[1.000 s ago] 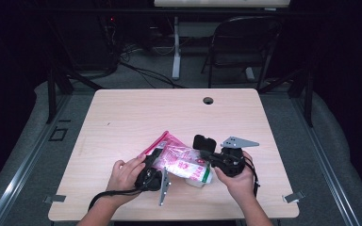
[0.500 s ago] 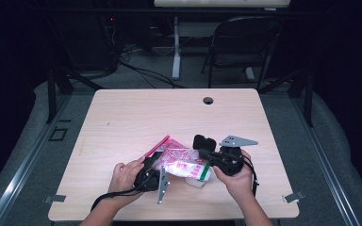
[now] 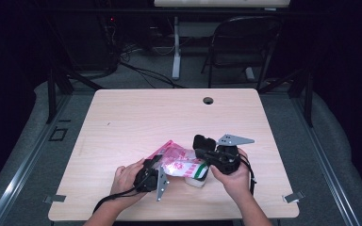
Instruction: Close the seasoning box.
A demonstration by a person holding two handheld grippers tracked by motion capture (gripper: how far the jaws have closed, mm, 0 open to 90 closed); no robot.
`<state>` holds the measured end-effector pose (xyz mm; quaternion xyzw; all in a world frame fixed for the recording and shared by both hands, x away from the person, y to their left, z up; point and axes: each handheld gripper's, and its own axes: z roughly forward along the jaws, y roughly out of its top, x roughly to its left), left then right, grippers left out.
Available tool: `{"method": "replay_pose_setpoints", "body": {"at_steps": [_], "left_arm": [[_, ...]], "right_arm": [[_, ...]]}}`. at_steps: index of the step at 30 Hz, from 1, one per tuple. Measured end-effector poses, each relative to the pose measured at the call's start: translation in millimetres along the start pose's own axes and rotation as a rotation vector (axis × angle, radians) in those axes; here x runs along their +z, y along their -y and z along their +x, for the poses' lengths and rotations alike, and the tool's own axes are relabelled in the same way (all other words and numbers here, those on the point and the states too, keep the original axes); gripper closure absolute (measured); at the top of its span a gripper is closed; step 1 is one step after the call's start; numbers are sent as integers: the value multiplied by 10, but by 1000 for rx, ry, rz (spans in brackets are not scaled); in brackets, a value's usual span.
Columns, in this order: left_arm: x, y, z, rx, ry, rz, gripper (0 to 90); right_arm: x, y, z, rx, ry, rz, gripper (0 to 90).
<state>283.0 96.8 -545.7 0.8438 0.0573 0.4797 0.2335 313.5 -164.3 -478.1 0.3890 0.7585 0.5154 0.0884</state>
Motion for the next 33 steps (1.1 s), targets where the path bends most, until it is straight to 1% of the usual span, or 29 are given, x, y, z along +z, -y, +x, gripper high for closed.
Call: {"method": "replay_pose_setpoints", "body": {"at_steps": [1,4,6,7,10,13,14,15,20,22,23,25,28,30,33], "left_arm": [[8,-1,-7,-2,6,6,743],[38,19,-16,-38,29,1,742],[49,35,-18,-54,46,3,745],[56,41,-20,-56,47,-1,750],[65,51,-38,-63,70,10,763],[73,48,-35,-64,78,9,769],[76,49,-33,-69,80,7,772],[81,49,-36,-85,87,1,772],[96,57,-28,-101,105,1,777],[107,70,-24,-123,117,-1,778],[111,74,-17,-123,126,-1,778],[121,83,-20,-142,142,-2,779],[133,92,-17,-157,156,-6,780],[139,102,-7,-172,170,-8,782],[159,126,13,-205,199,-15,783]], "right_arm": [[7,-2,6,0,-5,-2,900],[19,-12,22,-9,-10,1,900],[31,-13,31,-9,-13,1,900],[35,-15,31,-14,-17,8,900],[53,-14,40,-16,-17,12,900],[59,-15,61,-22,-20,10,900],[59,-17,68,-25,-25,7,900],[57,-19,72,-25,-23,8,900],[63,-15,65,-25,-24,8,900],[73,-7,65,-16,-24,1,900],[74,-6,63,-18,-23,5,899],[81,-3,66,-15,-21,7,894],[87,-4,62,-13,-21,6,868],[83,-7,56,0,-19,-3,835],[72,-6,47,9,-16,-16,787]]}}
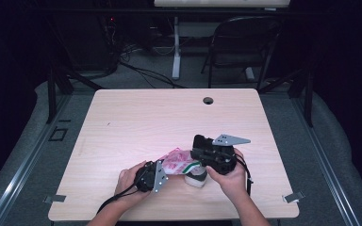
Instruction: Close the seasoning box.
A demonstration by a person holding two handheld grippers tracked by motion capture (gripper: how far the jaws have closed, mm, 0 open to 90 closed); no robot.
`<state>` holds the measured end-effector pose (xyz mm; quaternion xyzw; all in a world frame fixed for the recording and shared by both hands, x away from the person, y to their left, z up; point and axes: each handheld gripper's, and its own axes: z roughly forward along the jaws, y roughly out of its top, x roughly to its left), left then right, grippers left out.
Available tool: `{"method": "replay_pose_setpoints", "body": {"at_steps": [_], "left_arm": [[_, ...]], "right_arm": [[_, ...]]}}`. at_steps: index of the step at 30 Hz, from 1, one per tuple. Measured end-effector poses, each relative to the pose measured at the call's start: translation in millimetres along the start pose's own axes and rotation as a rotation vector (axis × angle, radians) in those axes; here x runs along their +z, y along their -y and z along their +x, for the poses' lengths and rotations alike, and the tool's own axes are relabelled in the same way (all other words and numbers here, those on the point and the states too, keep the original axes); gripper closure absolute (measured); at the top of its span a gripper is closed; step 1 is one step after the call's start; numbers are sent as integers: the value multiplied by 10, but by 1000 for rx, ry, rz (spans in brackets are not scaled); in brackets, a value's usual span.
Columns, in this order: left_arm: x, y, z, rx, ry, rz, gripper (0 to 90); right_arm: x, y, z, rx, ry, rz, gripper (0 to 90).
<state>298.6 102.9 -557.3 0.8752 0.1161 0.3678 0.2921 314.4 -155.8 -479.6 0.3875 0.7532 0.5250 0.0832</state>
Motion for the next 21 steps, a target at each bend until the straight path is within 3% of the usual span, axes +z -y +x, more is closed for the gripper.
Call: {"method": "replay_pose_setpoints", "body": {"at_steps": [5,15,21], "left_arm": [[38,30,32,-56,43,1,785],[77,90,79,-119,107,-14,781],[90,136,149,-202,147,-32,782]], "right_arm": [[-30,4,-14,8,14,-18,737],[-87,-7,-26,24,16,-53,641],[-140,-11,-49,32,45,-89,589]]}}
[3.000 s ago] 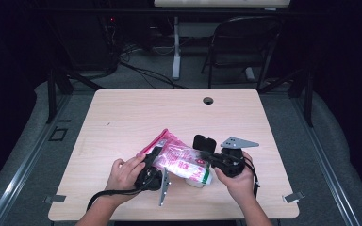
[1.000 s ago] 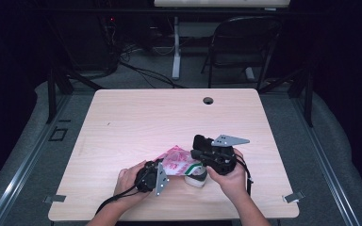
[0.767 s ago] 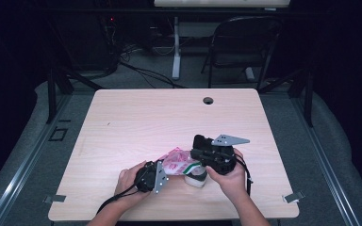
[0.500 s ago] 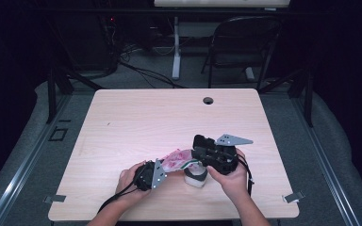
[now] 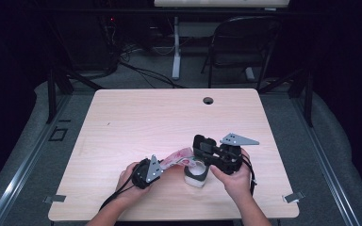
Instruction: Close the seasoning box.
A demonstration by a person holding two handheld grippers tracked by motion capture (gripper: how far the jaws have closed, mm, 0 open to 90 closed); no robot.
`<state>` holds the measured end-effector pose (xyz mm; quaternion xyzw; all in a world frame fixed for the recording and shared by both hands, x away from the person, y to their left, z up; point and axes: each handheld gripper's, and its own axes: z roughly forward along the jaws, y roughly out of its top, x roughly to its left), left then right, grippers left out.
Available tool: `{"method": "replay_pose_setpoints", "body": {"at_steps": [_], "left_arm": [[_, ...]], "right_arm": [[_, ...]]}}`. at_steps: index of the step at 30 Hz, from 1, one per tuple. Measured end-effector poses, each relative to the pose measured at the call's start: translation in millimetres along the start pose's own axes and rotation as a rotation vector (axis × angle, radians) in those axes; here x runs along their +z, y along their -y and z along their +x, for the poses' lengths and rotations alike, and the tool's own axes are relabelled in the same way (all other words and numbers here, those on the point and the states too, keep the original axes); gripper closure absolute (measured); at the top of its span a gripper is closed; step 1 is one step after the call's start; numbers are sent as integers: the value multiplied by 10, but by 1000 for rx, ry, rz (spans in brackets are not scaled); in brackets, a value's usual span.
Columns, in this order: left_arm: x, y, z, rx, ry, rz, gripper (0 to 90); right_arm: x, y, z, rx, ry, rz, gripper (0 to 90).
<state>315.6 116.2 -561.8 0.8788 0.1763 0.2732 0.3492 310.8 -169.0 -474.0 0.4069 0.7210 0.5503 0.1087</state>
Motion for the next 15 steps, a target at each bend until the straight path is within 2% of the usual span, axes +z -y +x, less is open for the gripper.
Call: {"method": "replay_pose_setpoints", "body": {"at_steps": [5,10,15], "left_arm": [[17,32,79,-94,30,-26,787],[44,70,161,-154,48,-28,790],[73,108,255,-237,72,-41,791]], "right_arm": [[-33,4,-15,10,1,-9,579],[-56,28,-16,12,10,-7,576],[-104,48,-39,18,23,-11,576]]}}
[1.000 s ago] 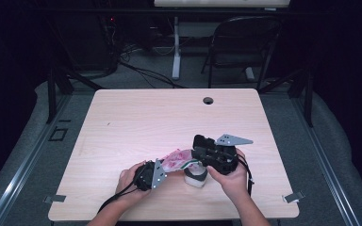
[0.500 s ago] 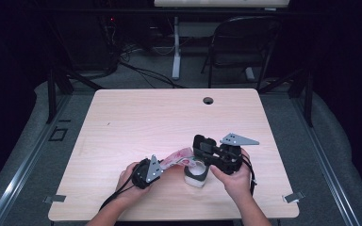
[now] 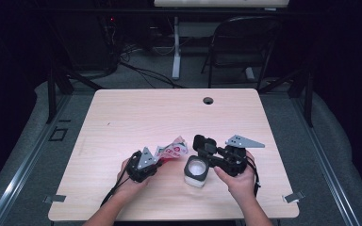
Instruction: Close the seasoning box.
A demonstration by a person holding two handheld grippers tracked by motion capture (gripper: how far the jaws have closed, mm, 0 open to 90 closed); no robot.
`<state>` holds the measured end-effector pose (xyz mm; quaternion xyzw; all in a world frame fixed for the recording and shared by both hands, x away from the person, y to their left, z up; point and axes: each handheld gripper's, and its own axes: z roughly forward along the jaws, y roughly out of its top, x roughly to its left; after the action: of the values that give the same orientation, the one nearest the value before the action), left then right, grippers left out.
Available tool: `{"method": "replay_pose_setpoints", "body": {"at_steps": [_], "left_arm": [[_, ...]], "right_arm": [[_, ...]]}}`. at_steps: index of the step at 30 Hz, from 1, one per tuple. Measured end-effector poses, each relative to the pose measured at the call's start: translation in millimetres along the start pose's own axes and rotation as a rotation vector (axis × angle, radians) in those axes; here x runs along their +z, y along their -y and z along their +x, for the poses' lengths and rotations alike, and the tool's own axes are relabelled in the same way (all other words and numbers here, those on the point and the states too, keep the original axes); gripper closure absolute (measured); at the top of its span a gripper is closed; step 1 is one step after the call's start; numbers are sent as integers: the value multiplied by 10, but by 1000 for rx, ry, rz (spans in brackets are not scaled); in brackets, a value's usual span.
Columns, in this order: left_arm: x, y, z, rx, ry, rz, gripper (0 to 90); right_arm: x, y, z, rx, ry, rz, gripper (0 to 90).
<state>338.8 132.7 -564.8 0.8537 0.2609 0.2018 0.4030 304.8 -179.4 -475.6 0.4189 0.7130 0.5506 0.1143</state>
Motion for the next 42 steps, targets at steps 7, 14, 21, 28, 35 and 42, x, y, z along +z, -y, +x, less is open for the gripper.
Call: {"method": "replay_pose_setpoints", "body": {"at_steps": [7,14,21,28,35,42], "left_arm": [[12,28,124,-112,33,-14,794],[-11,31,166,-148,33,-29,801],[-110,30,231,-192,14,-49,804],[-268,108,388,-256,-56,-70,803],[-433,200,527,-332,-143,-88,804],[-646,351,708,-418,-252,-90,804]], "right_arm": [[-42,26,-26,8,11,0,575],[-54,37,-49,13,16,3,575],[-36,23,-48,23,3,-7,573],[7,1,-37,24,-8,-8,556],[92,-8,-30,19,-21,5,549],[170,-33,-16,20,-43,11,546]]}}
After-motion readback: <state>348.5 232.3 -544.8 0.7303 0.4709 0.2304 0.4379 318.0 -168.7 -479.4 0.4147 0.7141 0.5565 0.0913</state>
